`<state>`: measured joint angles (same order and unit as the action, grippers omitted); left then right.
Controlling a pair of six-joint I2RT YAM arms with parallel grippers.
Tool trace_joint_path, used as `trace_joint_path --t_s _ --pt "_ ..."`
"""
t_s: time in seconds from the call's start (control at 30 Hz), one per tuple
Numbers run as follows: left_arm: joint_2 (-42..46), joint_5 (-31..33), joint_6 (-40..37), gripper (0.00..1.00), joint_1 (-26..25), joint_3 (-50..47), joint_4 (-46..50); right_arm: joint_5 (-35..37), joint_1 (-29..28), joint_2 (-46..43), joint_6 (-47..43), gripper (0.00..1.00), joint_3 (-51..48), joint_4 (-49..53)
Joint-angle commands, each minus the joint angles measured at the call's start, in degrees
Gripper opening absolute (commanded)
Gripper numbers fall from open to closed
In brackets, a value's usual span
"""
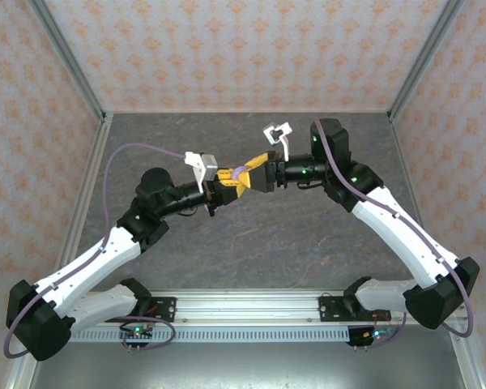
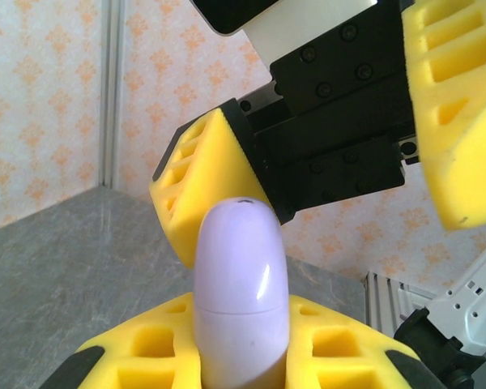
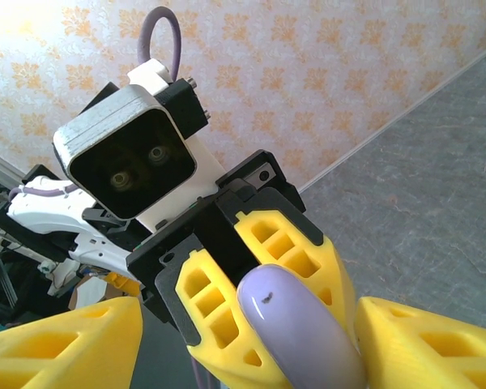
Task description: Insert the wireless bluetooth earbuds into the charging case
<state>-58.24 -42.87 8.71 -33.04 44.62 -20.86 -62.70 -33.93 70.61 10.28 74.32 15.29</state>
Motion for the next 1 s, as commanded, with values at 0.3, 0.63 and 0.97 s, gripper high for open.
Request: trace_joint_path --t_s 0.3,0.63,0.97 --pt "-1.30 3.30 -1.46 0.01 0.10 1.62 5.32 29.18 1.72 -8.09 -4.82 0.81 -0.41 9.46" --pt "-12.92 9.57 0.75 0.01 0.71 3.18 12.34 62.65 2.81 -13.76 -0.84 0.99 -9.01 14.10" --pt "-33.70 8.21 14.67 0.00 4.76 9.81 19.37 66.93 2.82 -16.47 0.69 0.99 -14.03 14.86"
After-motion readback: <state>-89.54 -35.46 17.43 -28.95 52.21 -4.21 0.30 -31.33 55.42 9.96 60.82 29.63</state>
